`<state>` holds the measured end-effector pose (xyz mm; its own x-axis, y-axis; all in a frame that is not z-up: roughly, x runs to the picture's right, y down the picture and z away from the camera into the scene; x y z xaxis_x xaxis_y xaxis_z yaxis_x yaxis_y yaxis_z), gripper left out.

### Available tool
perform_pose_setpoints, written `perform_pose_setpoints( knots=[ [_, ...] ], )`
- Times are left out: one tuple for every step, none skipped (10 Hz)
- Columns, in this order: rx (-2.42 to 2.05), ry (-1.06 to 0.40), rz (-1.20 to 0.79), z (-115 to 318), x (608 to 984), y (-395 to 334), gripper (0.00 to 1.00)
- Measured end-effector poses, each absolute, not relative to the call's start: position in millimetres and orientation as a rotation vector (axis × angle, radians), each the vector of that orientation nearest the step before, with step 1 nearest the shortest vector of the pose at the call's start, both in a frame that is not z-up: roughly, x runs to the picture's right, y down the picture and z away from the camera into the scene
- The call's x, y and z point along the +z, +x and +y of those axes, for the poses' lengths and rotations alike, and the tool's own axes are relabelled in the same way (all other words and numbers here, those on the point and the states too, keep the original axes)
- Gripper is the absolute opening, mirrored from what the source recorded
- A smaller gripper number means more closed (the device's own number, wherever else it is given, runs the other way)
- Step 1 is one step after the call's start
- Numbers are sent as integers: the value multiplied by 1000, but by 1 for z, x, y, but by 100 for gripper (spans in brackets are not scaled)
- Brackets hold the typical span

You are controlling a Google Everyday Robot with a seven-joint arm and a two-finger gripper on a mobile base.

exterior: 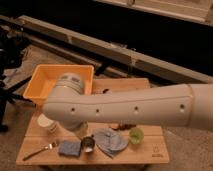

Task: Place fork in paper cup

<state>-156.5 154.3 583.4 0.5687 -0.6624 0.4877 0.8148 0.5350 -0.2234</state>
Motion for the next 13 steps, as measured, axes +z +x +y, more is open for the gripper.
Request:
perform_pose_setpoints(
  knots=[
    [-936, -468, -368, 159, 584, -173, 65],
    [-977, -481, -375, 167, 586, -197, 65],
    [-1000, -493, -388, 174, 588, -216, 65],
    [-1022, -507, -398, 183, 590, -233, 65],
    [-1042, -517, -413, 191, 591, -248, 65],
    [-1080, -532, -429, 205, 593, -269, 65],
    [-1100, -543, -438, 216, 597, -279, 65],
    [-1122, -556, -446, 228, 603, -288, 65],
    [-1134, -565, -452, 239, 609, -293, 65],
    [-1141, -568, -456, 247, 611, -300, 65],
    [-1147, -575, -461, 257, 613, -310, 65],
    [-1153, -582, -461, 268, 619, -319, 65],
    [-1160, -590, -461, 277, 626, -327, 65]
  ],
)
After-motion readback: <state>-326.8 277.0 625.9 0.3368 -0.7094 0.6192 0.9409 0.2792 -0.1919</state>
